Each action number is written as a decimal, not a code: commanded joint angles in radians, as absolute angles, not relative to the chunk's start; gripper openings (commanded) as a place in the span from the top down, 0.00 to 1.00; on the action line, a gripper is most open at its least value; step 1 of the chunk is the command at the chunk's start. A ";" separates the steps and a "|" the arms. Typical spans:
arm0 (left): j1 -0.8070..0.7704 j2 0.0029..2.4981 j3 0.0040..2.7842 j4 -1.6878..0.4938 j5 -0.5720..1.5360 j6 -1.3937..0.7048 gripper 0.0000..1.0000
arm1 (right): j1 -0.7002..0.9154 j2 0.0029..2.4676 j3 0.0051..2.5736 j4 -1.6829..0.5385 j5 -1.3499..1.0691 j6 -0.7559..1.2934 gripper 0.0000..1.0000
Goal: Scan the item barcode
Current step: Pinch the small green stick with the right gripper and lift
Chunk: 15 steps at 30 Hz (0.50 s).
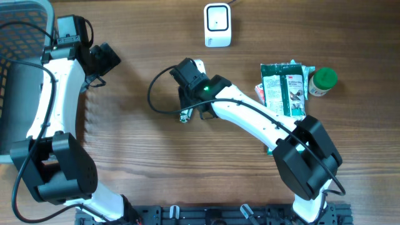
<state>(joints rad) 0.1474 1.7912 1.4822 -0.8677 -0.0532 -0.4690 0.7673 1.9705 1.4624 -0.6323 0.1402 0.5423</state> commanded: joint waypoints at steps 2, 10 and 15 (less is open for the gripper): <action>0.162 1.792 1.487 -0.868 -0.052 -0.476 0.00 | 0.766 1.958 1.453 -0.674 0.096 0.696 0.47; 0.162 1.792 1.487 -0.868 -0.052 -0.476 0.00 | 0.776 1.961 1.381 -0.610 0.070 1.100 0.35; 0.162 1.792 1.487 -0.868 -0.052 -0.476 0.00 | 0.802 1.990 1.352 -0.570 0.126 1.177 0.35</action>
